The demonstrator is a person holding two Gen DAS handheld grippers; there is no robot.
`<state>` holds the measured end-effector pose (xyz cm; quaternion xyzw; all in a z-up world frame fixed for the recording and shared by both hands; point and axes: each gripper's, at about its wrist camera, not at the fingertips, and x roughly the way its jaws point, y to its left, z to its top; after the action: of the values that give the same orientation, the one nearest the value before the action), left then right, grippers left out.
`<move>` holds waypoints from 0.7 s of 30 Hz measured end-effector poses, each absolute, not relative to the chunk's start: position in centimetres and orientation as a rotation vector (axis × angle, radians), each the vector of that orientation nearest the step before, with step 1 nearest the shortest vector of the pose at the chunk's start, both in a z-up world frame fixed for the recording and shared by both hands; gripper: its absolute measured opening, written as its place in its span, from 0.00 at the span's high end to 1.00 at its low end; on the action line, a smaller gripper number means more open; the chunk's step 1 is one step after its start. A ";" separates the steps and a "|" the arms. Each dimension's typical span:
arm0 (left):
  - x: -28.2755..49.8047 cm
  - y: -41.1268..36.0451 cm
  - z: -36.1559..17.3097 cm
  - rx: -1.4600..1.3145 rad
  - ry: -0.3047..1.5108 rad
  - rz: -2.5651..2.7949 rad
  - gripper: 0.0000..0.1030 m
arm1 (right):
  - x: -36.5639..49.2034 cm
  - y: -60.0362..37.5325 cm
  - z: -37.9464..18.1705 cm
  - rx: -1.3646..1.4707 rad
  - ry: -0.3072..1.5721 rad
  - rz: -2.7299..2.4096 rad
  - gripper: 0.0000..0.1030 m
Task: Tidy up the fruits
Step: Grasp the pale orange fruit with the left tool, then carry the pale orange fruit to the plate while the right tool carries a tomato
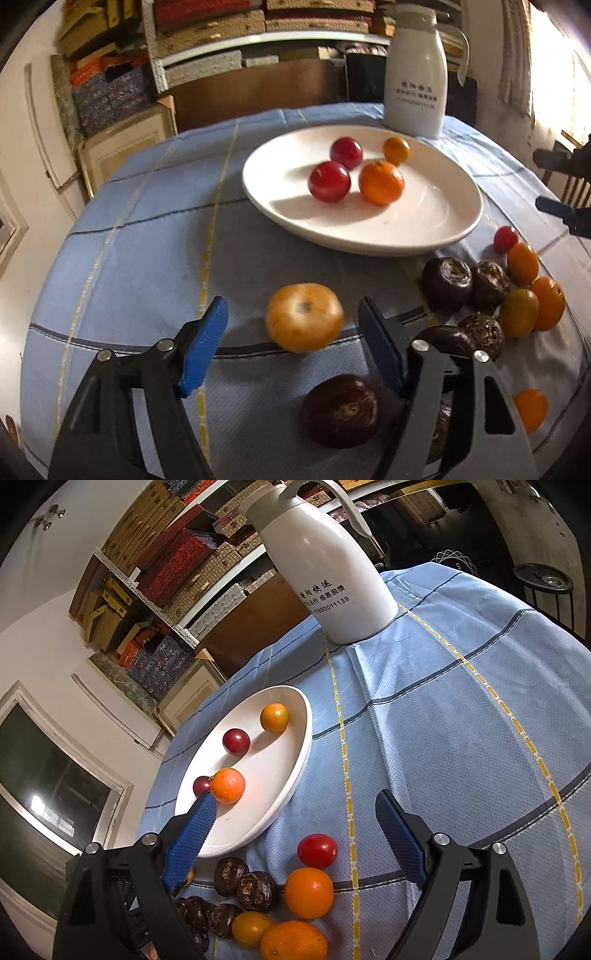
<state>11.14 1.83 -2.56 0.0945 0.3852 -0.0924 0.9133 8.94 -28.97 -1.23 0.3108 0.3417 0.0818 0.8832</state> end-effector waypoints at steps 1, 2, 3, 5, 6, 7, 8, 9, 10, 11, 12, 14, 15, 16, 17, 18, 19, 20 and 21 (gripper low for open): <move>11.4 1.9 -2.9 0.185 0.819 -0.200 0.55 | 9.0 -28.9 -1.2 0.641 0.712 0.169 0.14; 11.6 2.2 -3.1 0.163 0.842 -0.217 0.58 | 9.0 -28.8 -1.3 0.636 0.713 0.168 0.14; 11.7 2.6 -3.1 0.139 0.853 -0.223 0.58 | 9.0 -28.7 -1.2 0.627 0.713 0.165 0.14; 11.7 2.8 -3.1 0.121 0.856 -0.229 0.59 | 9.0 -28.6 -1.2 0.616 0.713 0.164 0.14; 11.6 2.9 -3.0 0.120 0.856 -0.231 0.59 | 9.0 -28.5 -1.2 0.608 0.714 0.166 0.14; 11.5 2.9 -3.0 0.121 0.854 -0.230 0.59 | 8.9 -28.4 -1.2 0.596 0.717 0.167 0.14; 11.5 2.9 -2.9 0.120 0.852 -0.225 0.59 | 8.8 -28.3 -1.2 0.582 0.720 0.165 0.14; 11.5 3.0 -2.9 0.117 0.851 -0.220 0.59 | 8.7 -28.1 -1.2 0.560 0.727 0.162 0.14; 11.5 3.2 -2.9 0.112 0.848 -0.213 0.59 | 8.6 -28.0 -1.3 0.542 0.738 0.165 0.14; 11.5 3.6 -2.7 0.100 0.843 -0.200 0.59 | 8.4 -27.9 -1.4 0.531 0.749 0.168 0.14; 11.5 3.9 -2.6 0.089 0.839 -0.192 0.59 | 8.2 -27.7 -1.6 0.511 0.765 0.172 0.15; 11.5 4.4 -2.5 0.070 0.836 -0.183 0.59 | 8.1 -27.4 -1.9 0.484 0.788 0.170 0.22; 11.5 4.6 -2.4 0.060 0.837 -0.182 0.59 | 8.4 -27.3 -2.3 0.478 0.811 0.177 0.27; 11.5 4.7 -2.4 0.058 0.837 -0.182 0.59 | 8.6 -27.1 -2.7 0.479 0.831 0.187 0.30; 11.5 4.6 -2.4 0.061 0.837 -0.182 0.59 | 8.7 -26.8 -3.0 0.478 0.848 0.193 0.37; 11.5 4.5 -2.5 0.067 0.838 -0.184 0.59 | 9.1 -26.6 -3.5 0.475 0.876 0.199 0.44; 11.4 4.5 -2.5 0.072 0.839 -0.185 0.59 | 9.2 -26.4 -3.7 0.472 0.889 0.200 0.48; 11.4 4.4 -2.5 0.076 0.840 -0.186 0.59 | 9.4 -26.2 -4.0 0.468 0.899 0.198 0.48; 11.4 4.3 -2.6 0.081 0.843 -0.187 0.59 | 9.5 -26.1 -4.1 0.466 0.904 0.196 0.48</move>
<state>11.39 4.27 -2.59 0.0394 0.4083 -0.0907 0.9075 9.53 -26.10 -4.11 0.2229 0.4321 0.0935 0.8688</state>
